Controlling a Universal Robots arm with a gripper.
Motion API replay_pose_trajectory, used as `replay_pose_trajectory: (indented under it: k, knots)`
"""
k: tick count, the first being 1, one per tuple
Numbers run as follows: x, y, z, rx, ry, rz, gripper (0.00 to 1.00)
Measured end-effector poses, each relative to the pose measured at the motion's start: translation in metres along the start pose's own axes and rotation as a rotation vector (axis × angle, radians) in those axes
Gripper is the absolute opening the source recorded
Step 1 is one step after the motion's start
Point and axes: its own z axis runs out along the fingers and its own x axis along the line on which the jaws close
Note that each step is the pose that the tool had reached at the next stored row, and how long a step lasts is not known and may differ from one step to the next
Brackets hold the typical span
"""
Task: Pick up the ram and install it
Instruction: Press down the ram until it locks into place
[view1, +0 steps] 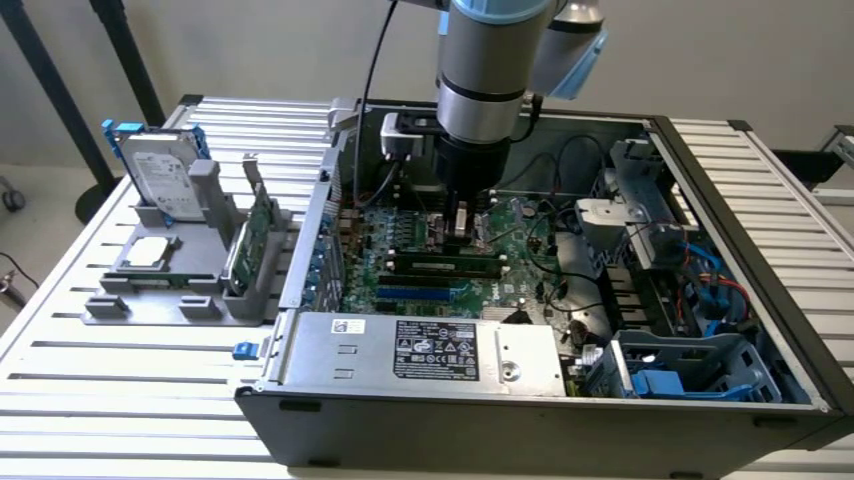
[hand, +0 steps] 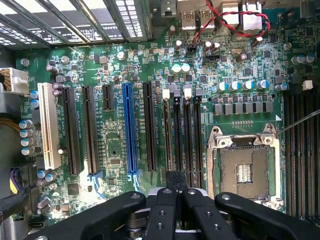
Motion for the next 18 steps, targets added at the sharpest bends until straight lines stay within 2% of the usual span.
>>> replay_pose_trajectory:
  k: [6, 9, 13, 18]
  knots:
    - [0.0001, 0.0014, 0.0001, 0.0019, -0.0012, -0.001, 0.11]
    - [0.0002, 0.0027, 0.0009, 0.0062, -0.0055, -0.008, 0.11]
    - [0.0003, 0.0031, 0.0036, 0.0163, -0.0112, -0.018, 0.11]
    - [0.0003, 0.0035, 0.0065, 0.0199, -0.0152, -0.029, 0.11]
